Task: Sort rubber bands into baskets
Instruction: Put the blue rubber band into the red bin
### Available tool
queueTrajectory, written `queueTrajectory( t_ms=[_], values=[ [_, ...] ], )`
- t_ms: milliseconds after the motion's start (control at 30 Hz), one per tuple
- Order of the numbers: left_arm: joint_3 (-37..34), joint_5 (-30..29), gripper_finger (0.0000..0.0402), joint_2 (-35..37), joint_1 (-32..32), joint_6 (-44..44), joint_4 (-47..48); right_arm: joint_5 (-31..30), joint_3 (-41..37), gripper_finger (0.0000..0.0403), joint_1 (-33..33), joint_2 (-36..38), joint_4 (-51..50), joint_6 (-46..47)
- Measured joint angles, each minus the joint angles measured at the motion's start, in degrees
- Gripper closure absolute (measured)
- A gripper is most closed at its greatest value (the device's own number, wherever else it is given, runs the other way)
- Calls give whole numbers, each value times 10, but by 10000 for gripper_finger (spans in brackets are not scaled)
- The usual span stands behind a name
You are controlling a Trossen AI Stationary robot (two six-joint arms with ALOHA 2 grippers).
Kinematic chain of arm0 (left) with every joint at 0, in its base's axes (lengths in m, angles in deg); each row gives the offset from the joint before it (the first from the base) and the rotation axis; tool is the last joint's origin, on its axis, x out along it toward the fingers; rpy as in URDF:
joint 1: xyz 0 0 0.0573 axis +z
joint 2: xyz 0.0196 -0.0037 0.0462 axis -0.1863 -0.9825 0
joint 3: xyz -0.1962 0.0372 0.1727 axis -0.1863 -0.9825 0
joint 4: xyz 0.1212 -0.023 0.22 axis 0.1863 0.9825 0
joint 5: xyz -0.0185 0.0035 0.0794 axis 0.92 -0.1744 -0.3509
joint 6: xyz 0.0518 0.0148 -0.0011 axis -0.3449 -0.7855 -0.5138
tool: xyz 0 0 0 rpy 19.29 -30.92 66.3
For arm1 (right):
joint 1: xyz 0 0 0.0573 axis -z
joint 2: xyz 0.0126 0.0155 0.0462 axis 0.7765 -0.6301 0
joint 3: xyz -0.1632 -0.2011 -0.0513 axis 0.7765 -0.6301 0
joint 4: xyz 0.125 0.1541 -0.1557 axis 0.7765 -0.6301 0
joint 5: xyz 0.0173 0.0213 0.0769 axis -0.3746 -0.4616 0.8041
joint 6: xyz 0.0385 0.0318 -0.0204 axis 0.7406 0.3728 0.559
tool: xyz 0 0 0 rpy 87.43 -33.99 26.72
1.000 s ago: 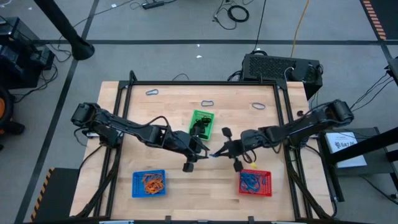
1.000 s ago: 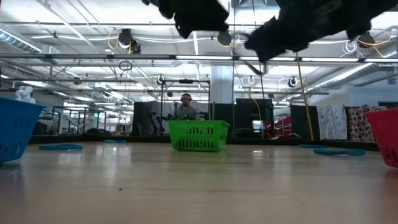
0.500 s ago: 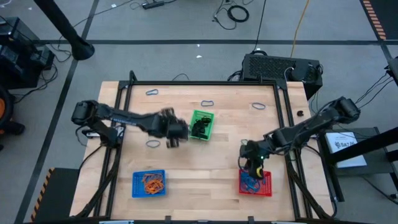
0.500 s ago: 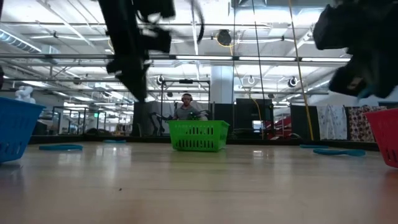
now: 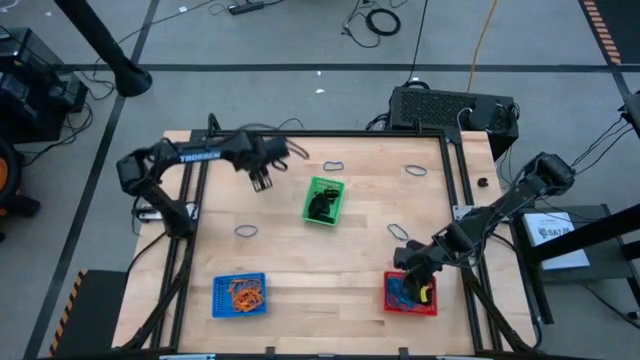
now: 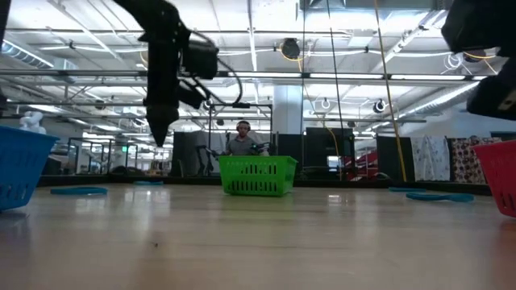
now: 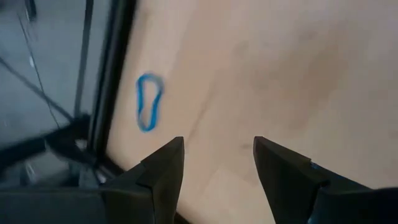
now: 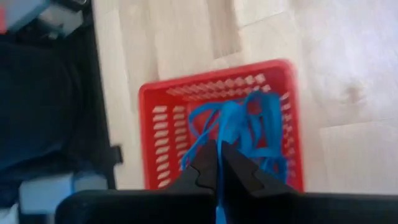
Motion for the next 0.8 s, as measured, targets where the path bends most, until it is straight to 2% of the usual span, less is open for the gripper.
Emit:
queueTrajectory(
  t_ms=[167,267,533,800],
  values=[
    [0,46,201,0,88,-18,-23,-17,0,402,-10,-1,-1,-10],
    [0,66,201,0,135,-27,-64,-30,0,388,-15,-1,-11,-28],
    [0,91,201,-6,227,-9,-151,-44,0,297,-27,-2,-69,-29],
    [-1,126,201,-75,265,31,-147,-76,0,221,-26,-2,-63,-27]
  ],
)
